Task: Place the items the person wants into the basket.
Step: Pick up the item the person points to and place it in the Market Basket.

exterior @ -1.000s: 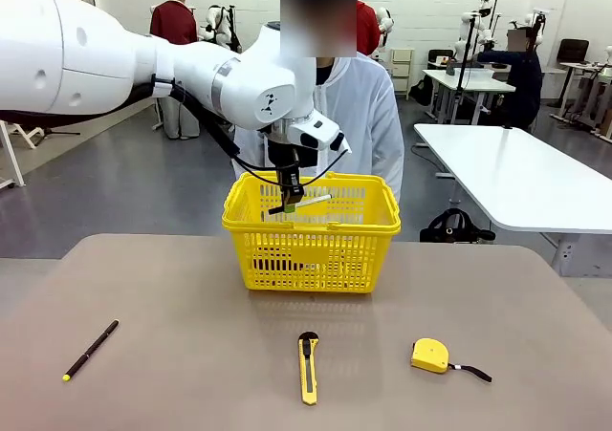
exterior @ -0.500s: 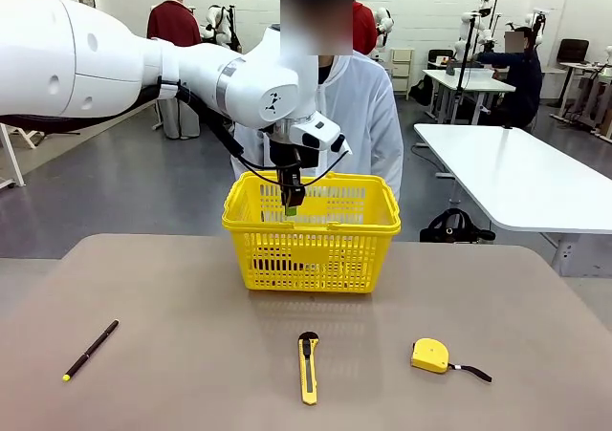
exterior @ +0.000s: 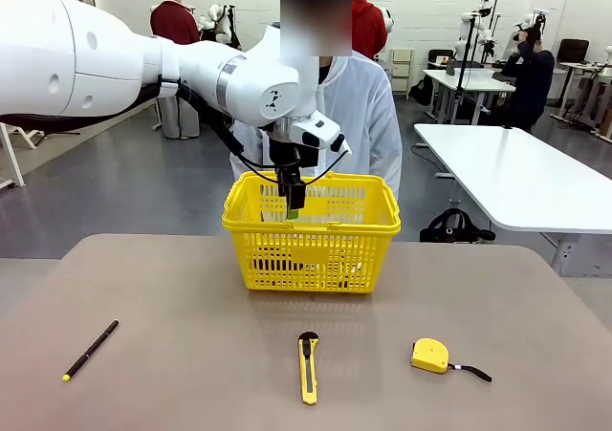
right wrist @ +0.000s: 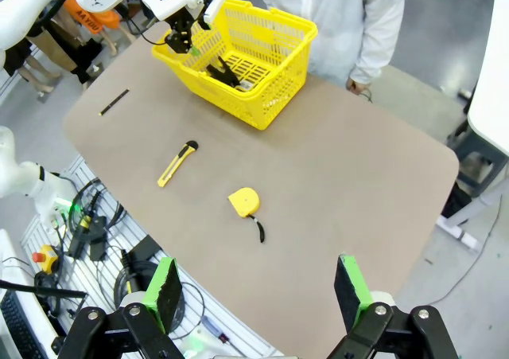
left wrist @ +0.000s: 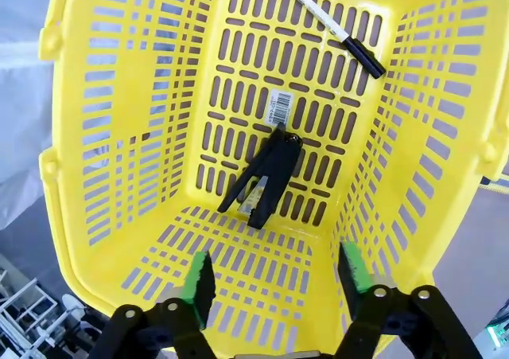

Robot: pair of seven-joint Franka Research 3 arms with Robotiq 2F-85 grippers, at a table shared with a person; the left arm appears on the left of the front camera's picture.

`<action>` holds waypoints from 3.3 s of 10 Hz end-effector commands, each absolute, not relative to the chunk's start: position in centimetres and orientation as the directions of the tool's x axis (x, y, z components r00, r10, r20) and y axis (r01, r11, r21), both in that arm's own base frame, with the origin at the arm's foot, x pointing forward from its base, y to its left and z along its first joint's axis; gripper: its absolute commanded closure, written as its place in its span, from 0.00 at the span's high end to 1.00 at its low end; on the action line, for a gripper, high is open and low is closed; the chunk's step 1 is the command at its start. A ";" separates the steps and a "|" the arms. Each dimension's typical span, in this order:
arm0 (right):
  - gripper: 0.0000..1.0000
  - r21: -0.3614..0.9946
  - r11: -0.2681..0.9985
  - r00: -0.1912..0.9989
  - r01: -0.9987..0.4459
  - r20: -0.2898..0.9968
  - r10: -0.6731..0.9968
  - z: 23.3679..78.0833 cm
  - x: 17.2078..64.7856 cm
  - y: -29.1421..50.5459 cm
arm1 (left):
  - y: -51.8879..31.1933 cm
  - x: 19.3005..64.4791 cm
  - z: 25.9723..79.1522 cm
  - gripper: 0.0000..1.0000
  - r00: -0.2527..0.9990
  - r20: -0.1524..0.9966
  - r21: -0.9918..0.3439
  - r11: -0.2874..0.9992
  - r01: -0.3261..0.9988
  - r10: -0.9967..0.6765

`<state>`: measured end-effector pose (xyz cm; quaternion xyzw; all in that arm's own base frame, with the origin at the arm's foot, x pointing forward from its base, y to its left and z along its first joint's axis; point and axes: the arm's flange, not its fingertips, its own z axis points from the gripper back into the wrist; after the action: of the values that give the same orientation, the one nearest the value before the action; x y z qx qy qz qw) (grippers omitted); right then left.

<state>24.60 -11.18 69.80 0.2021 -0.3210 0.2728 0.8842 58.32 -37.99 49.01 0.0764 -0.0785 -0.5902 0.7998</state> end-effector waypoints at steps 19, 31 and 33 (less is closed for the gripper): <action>1.00 0.188 0.759 0.639 -0.623 0.682 0.355 69.7 24.8 -11.1 | -20.6 41.1 59.2 1.00 0.695 0.291 0.059 0.737 0.673 -0.658; 1.00 0.188 0.759 0.639 -0.623 0.682 0.355 69.7 24.8 -11.1 | -0.1 32.2 62.4 1.00 0.482 0.653 -0.106 0.560 0.822 -0.584; 1.00 0.188 0.759 0.639 -0.623 0.682 0.355 69.7 24.8 -11.1 | 2.9 32.0 62.7 1.00 0.494 0.664 -0.132 0.562 0.816 -0.562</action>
<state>24.65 -11.21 69.78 0.2023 -0.3205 0.2723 0.8844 32.07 2.86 62.99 -0.2256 -0.2929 -0.4117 0.8330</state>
